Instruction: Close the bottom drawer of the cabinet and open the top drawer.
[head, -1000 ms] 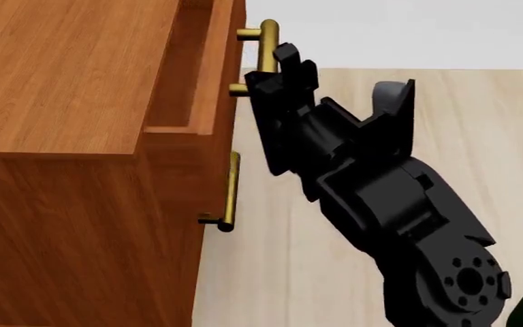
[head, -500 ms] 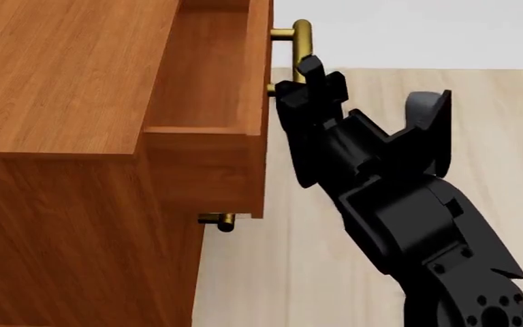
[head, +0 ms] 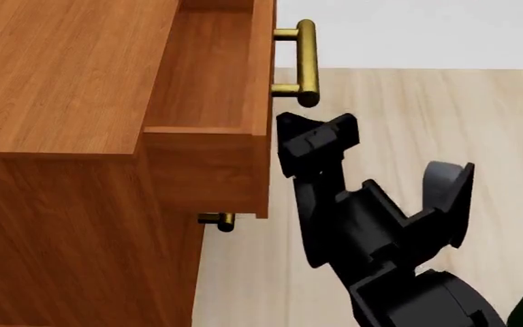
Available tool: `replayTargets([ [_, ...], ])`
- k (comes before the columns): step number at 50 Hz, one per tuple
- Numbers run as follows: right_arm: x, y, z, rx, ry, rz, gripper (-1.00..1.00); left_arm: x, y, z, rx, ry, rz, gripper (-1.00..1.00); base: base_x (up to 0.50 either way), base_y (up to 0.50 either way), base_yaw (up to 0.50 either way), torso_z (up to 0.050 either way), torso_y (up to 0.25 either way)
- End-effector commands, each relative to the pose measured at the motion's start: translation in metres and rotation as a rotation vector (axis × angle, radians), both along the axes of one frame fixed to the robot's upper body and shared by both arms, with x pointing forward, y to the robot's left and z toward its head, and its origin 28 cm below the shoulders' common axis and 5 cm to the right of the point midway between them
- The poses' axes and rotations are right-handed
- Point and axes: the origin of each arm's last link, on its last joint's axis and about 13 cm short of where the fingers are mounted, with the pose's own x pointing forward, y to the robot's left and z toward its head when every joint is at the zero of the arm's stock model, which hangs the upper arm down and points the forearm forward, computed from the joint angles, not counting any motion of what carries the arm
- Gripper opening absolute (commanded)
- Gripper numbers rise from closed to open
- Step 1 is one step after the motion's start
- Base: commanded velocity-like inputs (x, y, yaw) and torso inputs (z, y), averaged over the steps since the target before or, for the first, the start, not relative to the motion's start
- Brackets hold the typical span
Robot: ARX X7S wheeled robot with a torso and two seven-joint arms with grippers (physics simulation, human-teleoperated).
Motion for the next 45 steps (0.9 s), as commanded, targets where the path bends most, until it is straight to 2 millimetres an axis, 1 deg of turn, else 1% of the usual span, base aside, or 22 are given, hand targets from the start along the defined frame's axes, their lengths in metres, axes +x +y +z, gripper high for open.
replayTargets([
  [1,-0.044,-0.005,-0.009,0.034,-0.043,-0.058,1.00,0.000,0.000,0.000,0.003,0.008,0.000,1.00,0.00,0.00,0.00,0.000,0.000],
  [2,-0.047,-0.005,-0.007,0.010,-0.064,-0.063,1.00,0.001,0.000,0.000,0.004,0.009,0.000,1.00,0.00,0.00,0.00,0.000,0.000],
  [5,-0.054,-0.003,-0.002,0.013,-0.079,-0.042,1.00,0.000,0.000,0.000,0.005,0.010,-0.001,1.00,0.00,0.00,0.00,0.000,0.000],
  [10,-0.059,-0.003,-0.001,0.010,-0.093,-0.044,1.00,0.001,-0.001,0.000,0.009,0.017,-0.003,1.00,0.00,0.00,0.00,0.000,0.000],
  [12,-0.063,-0.003,0.001,-0.048,-0.132,-0.077,1.00,0.001,-0.001,-0.001,0.009,0.018,-0.005,1.00,0.00,0.00,0.00,0.000,0.000],
  [13,-0.065,-0.003,0.003,-0.039,-0.134,-0.065,1.00,0.001,-0.001,-0.001,0.010,0.019,-0.006,1.00,0.00,0.00,0.00,0.000,0.000],
  [15,-0.069,-0.003,0.007,-0.106,-0.178,-0.111,1.00,0.001,-0.001,0.000,0.012,0.020,-0.007,1.00,0.00,0.00,0.00,0.000,0.000],
  [18,-0.077,0.000,0.013,-0.178,-0.246,-0.113,1.00,0.003,-0.003,0.000,0.034,0.031,-0.015,1.00,0.00,0.00,0.00,0.000,0.000],
  [21,-0.082,0.003,0.026,-0.278,-0.317,-0.130,1.00,0.003,-0.002,0.000,0.031,0.034,-0.018,1.00,0.00,0.00,0.00,0.000,0.000],
  [25,-0.094,0.012,0.050,-0.467,-0.457,-0.153,1.00,0.003,-0.002,0.000,0.032,0.034,-0.017,1.00,0.00,0.00,0.00,0.000,0.000],
  [27,-0.095,0.016,0.058,-0.562,-0.503,-0.189,1.00,0.003,-0.002,-0.001,0.030,0.034,-0.018,1.00,0.00,0.00,0.00,0.000,0.000],
  [36,-0.106,0.034,0.097,-0.670,-0.658,-0.200,1.00,0.003,-0.002,-0.001,0.028,0.032,-0.016,1.00,0.00,0.00,0.00,0.000,0.000],
  [39,-0.103,0.038,0.111,-0.713,-0.699,-0.208,1.00,0.003,-0.002,-0.002,0.027,0.031,-0.016,1.00,0.00,0.00,0.00,0.000,0.000],
  [41,-0.096,0.041,0.119,-0.759,-0.711,-0.199,1.00,0.004,-0.002,-0.001,0.030,0.033,-0.014,1.00,0.00,0.00,0.00,0.000,0.000],
  [42,-0.087,0.042,0.124,-0.783,-0.697,-0.182,1.00,0.003,-0.002,-0.001,0.029,0.033,-0.014,1.00,0.00,0.00,0.00,0.000,0.000],
  [45,-0.057,0.042,0.130,-0.822,-0.591,-0.137,1.00,0.003,-0.002,-0.001,0.027,0.032,-0.013,1.00,0.00,0.00,0.00,0.000,0.000],
])
